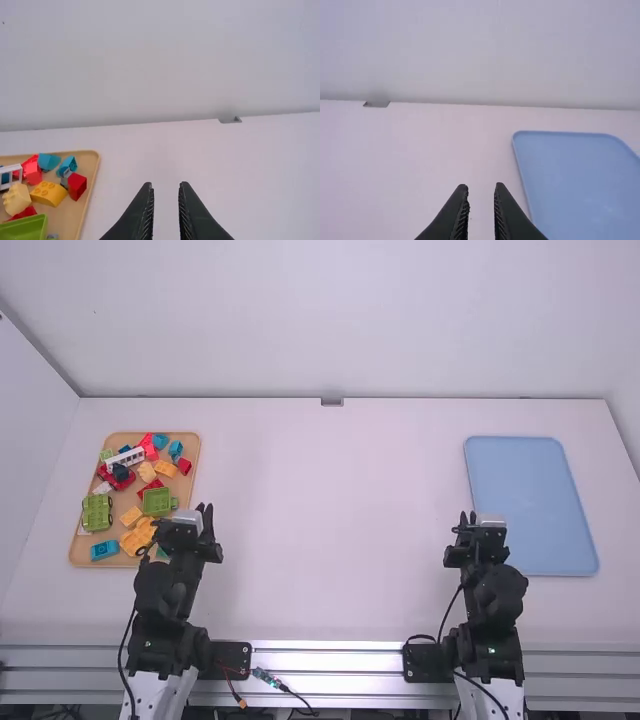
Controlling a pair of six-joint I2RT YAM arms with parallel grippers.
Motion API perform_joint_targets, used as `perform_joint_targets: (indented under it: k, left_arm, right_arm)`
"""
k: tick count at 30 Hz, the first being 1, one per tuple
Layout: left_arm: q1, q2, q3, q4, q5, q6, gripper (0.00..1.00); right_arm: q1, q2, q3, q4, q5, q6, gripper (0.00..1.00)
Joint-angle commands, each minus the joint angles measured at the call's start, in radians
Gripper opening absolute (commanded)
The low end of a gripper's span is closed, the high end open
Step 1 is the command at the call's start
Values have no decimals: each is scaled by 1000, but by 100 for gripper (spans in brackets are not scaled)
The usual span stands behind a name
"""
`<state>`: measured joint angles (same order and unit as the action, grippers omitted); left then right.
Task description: Assemble lego blocks to make yellow taxi
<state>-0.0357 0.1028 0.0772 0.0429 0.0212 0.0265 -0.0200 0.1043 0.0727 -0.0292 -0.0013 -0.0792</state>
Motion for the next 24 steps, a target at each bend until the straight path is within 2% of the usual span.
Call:
perform_joint_targets:
  k: [1, 4, 5, 8, 20, 24]
  left_arm:
    - [-4, 20, 48, 16, -9, 14, 12]
    - [-4, 20, 48, 16, -9, 14, 12]
    - [-3, 68, 95, 64, -12, 14, 17]
    - [-4, 89, 116, 84, -12, 14, 19]
    - [-3, 231, 259, 227, -41, -54, 33]
    - [-3, 287, 314, 187, -41, -69, 38]
  right_arm:
    - [-10, 20, 54, 0, -1, -14, 12]
    - [-10, 20, 54, 0, -1, -14, 12]
    - [-48, 68, 101, 32, -25, -14, 17]
    - [-54, 88, 121, 52, -45, -15, 19]
    - [-7, 190, 224, 155, -99, -11, 29]
    - [-4, 218, 251, 182, -99, 4, 32]
